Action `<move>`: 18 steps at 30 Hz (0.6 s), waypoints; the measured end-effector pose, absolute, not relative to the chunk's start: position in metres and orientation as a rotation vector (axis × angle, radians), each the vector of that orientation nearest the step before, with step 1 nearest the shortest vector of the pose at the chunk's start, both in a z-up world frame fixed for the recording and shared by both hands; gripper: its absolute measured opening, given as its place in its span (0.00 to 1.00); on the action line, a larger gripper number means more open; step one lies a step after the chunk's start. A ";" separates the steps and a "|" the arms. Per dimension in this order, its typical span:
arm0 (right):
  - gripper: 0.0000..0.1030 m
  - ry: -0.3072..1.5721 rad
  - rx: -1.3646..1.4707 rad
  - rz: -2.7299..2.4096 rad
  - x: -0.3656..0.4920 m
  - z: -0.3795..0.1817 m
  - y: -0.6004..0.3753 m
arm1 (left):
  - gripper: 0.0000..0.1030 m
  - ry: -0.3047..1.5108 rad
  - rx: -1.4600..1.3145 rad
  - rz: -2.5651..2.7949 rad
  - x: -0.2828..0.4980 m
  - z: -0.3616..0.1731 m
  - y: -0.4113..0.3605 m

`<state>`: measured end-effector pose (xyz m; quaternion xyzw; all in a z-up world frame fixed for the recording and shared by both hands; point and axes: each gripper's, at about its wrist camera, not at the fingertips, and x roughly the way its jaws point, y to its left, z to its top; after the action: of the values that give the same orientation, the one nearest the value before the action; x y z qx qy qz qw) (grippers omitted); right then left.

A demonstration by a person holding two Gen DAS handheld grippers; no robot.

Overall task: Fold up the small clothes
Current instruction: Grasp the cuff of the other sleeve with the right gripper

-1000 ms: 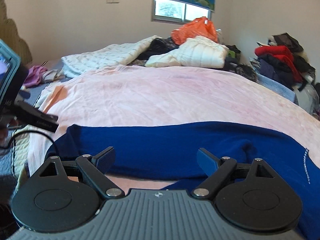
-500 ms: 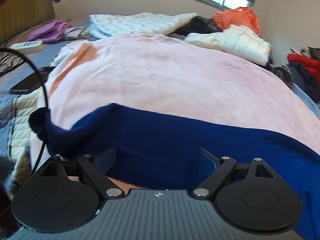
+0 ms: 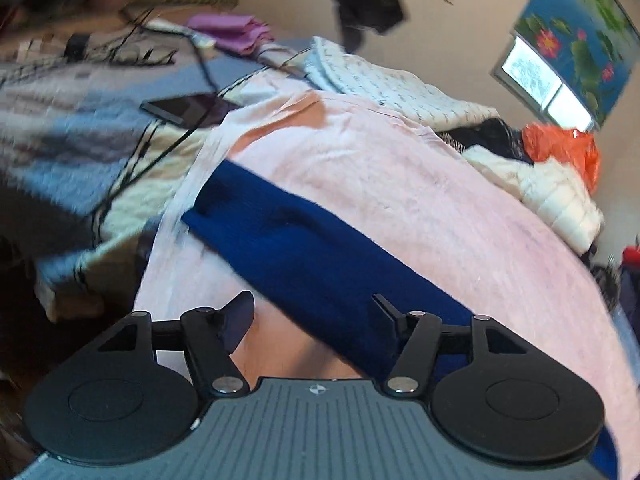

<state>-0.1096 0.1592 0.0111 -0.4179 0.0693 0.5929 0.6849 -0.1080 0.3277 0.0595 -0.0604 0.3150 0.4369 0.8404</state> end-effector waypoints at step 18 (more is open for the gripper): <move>0.08 0.536 -0.285 1.327 -0.009 0.048 0.173 | 0.99 0.663 -0.276 0.852 -0.103 0.048 0.325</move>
<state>-0.0089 0.1729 0.0479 -0.1303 0.2450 0.6062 0.7453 -0.1025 0.3252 0.0481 -0.1311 0.3146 0.4042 0.8488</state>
